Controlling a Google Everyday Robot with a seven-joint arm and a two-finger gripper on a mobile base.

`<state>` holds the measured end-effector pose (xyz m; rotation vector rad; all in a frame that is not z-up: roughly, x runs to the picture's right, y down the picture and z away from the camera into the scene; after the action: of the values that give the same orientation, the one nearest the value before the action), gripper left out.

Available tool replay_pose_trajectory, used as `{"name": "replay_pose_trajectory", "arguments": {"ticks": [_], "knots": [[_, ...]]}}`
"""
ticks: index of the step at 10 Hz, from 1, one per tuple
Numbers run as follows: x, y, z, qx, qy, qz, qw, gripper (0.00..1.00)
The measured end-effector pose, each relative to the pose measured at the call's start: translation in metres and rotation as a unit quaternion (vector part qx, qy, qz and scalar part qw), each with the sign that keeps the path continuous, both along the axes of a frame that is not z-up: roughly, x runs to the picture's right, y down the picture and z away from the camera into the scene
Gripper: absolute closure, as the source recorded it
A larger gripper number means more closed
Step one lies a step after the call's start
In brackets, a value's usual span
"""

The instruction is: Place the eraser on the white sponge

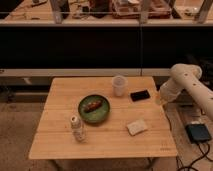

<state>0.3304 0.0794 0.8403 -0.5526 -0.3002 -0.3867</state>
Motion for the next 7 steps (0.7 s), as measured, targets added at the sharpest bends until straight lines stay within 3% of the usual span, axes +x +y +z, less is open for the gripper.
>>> {"name": "replay_pose_trajectory", "arguments": {"ticks": [4, 5, 7], "knots": [[0.000, -0.001, 0.000, 0.001, 0.000, 0.000, 1.0000, 0.96], [0.000, -0.007, 0.002, 0.013, -0.006, 0.003, 0.9999, 0.96], [0.001, -0.034, 0.007, 0.056, -0.021, 0.012, 0.9981, 0.98]]}}
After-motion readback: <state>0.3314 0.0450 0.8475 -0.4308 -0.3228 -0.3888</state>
